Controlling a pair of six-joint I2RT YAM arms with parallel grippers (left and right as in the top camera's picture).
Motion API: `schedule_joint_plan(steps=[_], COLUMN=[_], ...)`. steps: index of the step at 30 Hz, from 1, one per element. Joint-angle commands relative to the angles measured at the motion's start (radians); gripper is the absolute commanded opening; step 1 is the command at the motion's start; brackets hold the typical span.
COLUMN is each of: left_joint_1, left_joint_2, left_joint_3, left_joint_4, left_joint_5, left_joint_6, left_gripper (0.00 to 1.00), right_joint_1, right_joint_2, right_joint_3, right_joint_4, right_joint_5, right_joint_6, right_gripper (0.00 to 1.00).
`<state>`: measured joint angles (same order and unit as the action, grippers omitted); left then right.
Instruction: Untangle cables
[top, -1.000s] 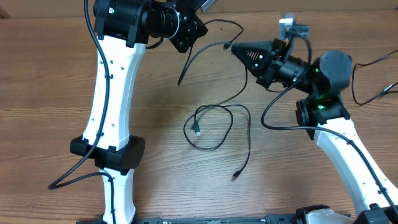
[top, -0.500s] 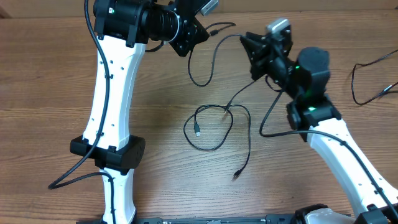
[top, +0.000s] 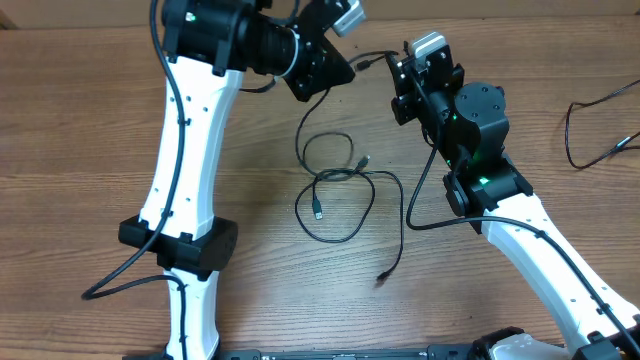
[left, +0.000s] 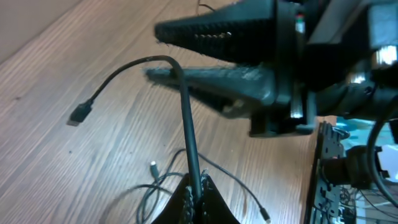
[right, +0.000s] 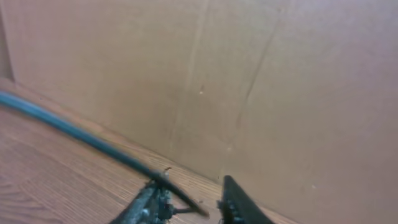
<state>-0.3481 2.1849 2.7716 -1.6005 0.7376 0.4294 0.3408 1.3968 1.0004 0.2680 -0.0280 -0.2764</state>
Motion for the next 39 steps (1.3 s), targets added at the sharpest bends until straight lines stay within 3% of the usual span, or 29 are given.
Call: schedule_joint_plan(steps=[1, 7, 9, 12, 13, 20, 24, 32, 39], left_joint_1=[-0.023, -0.028, -0.027, -0.017, -0.013, -0.008, -0.008, -0.008, -0.008], left_joint_2=[0.021, 0.021, 0.021, 0.021, 0.021, 0.021, 0.021, 0.021, 0.021], left_joint_3=[-0.004, -0.004, -0.004, -0.004, -0.004, -0.004, -0.004, -0.004, -0.004], left_joint_4=[0.011, 0.115, 0.158, 0.226, 0.243, 0.281, 0.304, 0.308, 0.307], left_joint_5=[0.037, -0.018, -0.097, -0.214, -0.235, -0.258, -0.331, -0.406, -0.405], left_joint_6=[0.021, 0.005, -0.035, -0.13, -0.154, -0.199, -0.369, -0.61, -0.779], left_gripper=[0.04, 0.05, 0.04, 0.04, 0.04, 0.04, 0.04, 0.04, 0.04], right_joint_1=[0.001, 0.0, 0.0, 0.0, 0.0, 0.0, -0.009, 0.019, 0.024], right_joint_2=[-0.003, -0.003, -0.003, -0.003, -0.003, -0.003, -0.003, 0.01, 0.087], right_joint_3=[0.01, 0.01, 0.01, 0.01, 0.01, 0.01, 0.008, 0.005, 0.003], right_joint_4=[-0.01, -0.166, -0.229, -0.31, -0.338, -0.454, -0.539, -0.596, -0.541], right_joint_5=[0.04, 0.01, -0.06, -0.154, -0.181, -0.304, -0.375, -0.415, -0.313], right_joint_6=[-0.012, 0.248, 0.28, 0.28, 0.282, 0.67, 1.086, 1.364, 1.616], right_gripper=[0.35, 0.49, 0.64, 0.98, 1.0, 1.0, 1.0, 1.0, 1.0])
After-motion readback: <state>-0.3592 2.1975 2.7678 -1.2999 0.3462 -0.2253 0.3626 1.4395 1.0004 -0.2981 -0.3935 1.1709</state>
